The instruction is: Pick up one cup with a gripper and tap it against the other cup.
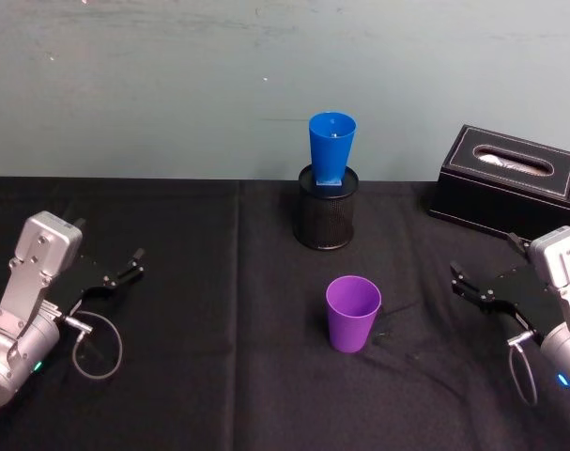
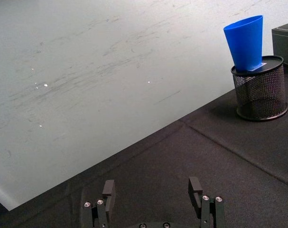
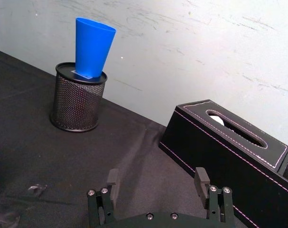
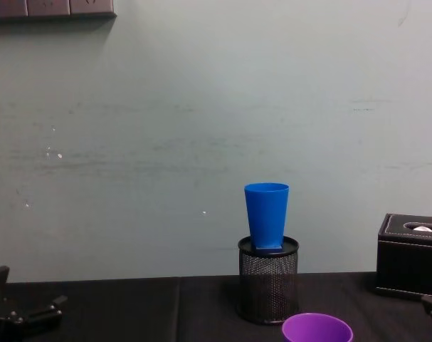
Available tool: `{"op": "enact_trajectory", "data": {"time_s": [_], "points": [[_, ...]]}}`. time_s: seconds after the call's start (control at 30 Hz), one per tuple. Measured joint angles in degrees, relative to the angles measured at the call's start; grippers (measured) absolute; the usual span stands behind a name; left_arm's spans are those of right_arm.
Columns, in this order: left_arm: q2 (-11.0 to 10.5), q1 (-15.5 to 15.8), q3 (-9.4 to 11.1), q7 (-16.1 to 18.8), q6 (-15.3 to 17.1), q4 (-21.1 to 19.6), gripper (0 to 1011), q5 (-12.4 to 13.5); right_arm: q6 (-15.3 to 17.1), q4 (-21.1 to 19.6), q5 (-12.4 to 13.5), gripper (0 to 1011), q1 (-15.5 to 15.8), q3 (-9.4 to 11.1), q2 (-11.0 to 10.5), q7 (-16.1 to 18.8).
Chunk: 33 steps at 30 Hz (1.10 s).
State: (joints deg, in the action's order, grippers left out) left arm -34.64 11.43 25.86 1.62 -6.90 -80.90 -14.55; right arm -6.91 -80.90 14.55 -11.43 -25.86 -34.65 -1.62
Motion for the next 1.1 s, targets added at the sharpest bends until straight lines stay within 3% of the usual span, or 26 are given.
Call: {"op": "enact_trajectory", "data": {"time_s": [1.1], "points": [[0.0, 0.0, 0.0, 0.0, 0.0, 0.0, 1011, 0.0, 0.0, 0.0, 0.0, 1003, 0.0, 0.0, 0.0, 0.0]]}}
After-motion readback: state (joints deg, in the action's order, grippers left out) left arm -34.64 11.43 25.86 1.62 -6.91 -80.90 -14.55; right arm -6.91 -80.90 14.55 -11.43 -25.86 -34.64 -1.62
